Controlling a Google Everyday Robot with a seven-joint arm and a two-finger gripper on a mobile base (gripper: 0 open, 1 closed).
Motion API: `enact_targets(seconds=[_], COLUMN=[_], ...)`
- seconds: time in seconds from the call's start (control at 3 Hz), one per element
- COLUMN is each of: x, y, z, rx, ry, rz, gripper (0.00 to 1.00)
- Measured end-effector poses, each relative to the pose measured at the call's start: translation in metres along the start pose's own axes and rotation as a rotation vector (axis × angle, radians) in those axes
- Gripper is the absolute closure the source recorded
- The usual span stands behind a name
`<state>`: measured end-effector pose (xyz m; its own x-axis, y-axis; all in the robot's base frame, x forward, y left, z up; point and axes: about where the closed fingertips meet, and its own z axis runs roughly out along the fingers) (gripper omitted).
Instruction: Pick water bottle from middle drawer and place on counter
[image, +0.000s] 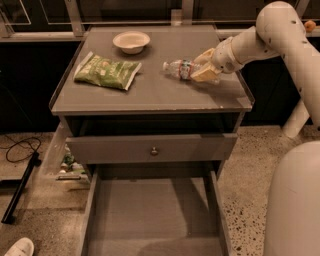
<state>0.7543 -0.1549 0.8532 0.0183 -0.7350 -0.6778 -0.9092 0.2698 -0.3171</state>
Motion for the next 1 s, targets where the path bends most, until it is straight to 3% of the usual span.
enact_targets(seconds=[1.0], x=[0.0000], y=[0.0000], z=[0.0001], rx=[0.000], ry=[0.000], rz=[0.000], gripper=[0.11])
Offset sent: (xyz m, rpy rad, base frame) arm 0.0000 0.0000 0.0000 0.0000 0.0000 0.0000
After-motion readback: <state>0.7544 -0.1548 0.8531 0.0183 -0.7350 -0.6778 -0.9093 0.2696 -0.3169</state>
